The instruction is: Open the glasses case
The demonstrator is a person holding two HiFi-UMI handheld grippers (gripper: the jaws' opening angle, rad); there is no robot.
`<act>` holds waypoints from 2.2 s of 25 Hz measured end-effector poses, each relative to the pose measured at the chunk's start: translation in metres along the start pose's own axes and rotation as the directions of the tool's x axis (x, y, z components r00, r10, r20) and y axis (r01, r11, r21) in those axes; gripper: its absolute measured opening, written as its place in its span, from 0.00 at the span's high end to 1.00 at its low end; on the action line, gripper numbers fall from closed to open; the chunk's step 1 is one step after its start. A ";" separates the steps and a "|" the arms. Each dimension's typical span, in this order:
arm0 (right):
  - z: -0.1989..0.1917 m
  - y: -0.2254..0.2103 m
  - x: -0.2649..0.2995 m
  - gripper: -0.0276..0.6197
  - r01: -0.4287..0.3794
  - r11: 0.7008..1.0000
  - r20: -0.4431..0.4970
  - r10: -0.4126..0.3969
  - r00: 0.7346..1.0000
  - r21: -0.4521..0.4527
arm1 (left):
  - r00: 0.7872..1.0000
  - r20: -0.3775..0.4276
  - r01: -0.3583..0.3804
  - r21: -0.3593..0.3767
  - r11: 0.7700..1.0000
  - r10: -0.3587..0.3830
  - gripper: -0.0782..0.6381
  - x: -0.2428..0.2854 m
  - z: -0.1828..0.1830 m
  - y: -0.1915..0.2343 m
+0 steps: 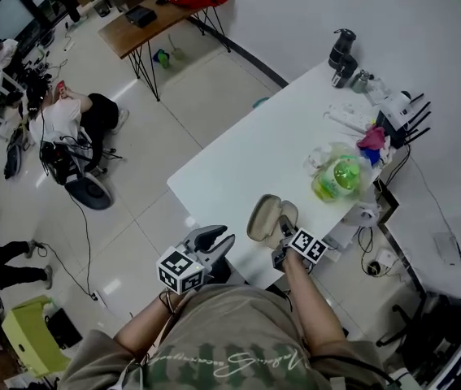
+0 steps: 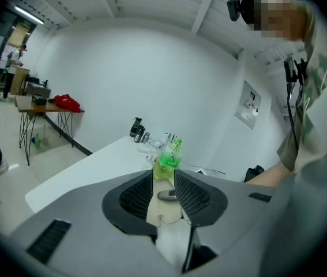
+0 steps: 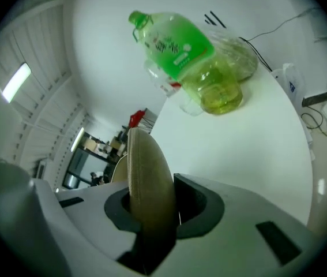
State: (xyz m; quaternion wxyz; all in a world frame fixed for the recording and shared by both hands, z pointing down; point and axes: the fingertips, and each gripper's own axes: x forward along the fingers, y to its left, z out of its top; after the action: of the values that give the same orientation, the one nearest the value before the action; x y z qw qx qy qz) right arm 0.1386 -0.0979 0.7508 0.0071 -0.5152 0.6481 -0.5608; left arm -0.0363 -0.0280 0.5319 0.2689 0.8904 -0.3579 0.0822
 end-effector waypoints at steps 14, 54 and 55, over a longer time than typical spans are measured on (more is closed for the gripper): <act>-0.037 -0.025 0.059 0.82 0.067 0.985 -0.064 -0.077 0.995 -0.157 | 0.999 0.005 -0.046 -0.066 0.997 0.046 0.72 -0.052 -0.030 0.008; -0.086 0.235 -0.259 0.94 -0.178 0.712 0.347 0.525 0.777 -0.679 | 0.935 0.239 0.287 -0.080 0.955 -0.261 0.88 -0.095 0.001 -0.046; -0.095 0.233 -0.273 0.95 -0.178 0.702 0.343 0.533 0.774 -0.689 | 0.936 0.239 0.283 -0.070 0.956 -0.259 0.88 -0.103 -0.007 -0.060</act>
State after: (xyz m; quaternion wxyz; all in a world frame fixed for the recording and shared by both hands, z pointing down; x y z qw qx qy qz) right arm 0.0570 0.1170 0.4596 0.1242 -0.4774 0.8582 -0.1416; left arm -0.0704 0.0724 0.4775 0.2807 0.9196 -0.2637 -0.0770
